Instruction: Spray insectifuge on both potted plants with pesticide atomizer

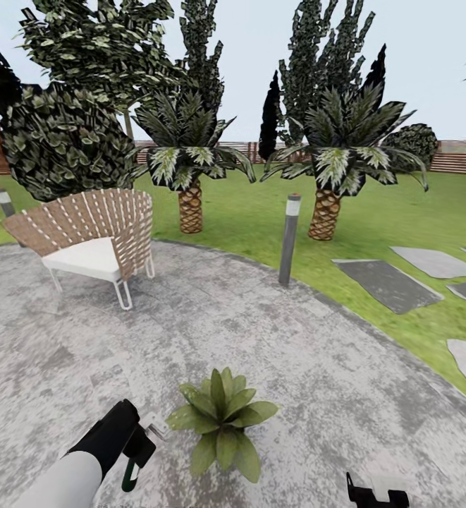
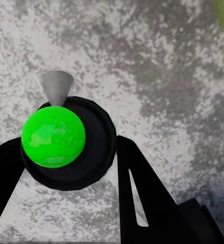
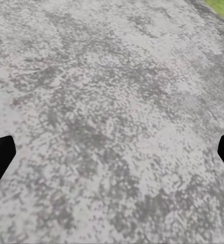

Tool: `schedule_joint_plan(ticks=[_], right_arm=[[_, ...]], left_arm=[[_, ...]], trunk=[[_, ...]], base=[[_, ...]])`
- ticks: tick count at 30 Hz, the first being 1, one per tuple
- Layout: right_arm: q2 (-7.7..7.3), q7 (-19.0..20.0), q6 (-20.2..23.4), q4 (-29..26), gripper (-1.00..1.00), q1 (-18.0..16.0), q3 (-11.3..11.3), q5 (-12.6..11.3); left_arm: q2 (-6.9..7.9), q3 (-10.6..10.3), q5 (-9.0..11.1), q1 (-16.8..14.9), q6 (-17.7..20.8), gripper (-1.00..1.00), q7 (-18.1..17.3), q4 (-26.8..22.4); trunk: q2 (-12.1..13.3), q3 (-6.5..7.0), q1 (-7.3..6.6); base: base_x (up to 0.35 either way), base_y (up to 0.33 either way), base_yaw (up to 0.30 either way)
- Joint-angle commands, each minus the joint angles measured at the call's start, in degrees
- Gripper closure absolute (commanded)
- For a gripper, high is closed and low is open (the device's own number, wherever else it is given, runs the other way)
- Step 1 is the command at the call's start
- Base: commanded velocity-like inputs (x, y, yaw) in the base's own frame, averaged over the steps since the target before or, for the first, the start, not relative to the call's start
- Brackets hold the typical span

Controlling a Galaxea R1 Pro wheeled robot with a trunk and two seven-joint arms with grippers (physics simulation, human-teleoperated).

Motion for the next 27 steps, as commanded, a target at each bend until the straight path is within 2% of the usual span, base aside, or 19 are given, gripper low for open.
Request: schedule_joint_plan(ticks=[1, 12, 21, 27], right_arm=[[0.0, -0.36, -0.18, 0.1, -1.0, -0.05, -0.22, 0.62], [0.0, -0.36, -0.18, 0.1, -1.0, -0.05, -0.22, 0.65], [0.0, -0.36, -0.17, 0.1, -1.0, -0.05, -0.22, 0.65], [0.0, -0.36, -0.19, 0.1, -1.0, -0.05, -0.22, 0.65]], left_arm=[[-0.05, 0.38, -0.47, -0.03, 0.12, 1.0, -0.64, -0.08], [0.21, 0.42, -0.33, -0.03, -0.13, 1.0, -3.86, -0.02], [0.06, 0.34, -0.48, -0.03, -0.18, 1.0, -3.85, -0.02], [0.04, 0.32, -0.56, -0.03, -0.15, 1.0, -3.74, -0.02]], trunk=[[-0.02, -0.06, -0.01], [-0.02, -0.06, -0.01], [-0.02, -0.06, -0.01], [-0.02, -0.06, -0.01]], base=[[0.0, -0.009, 0.26], [0.0, -0.001, 0.264], [0.025, -0.209, 0.026], [-0.16, -0.209, 0.078]])
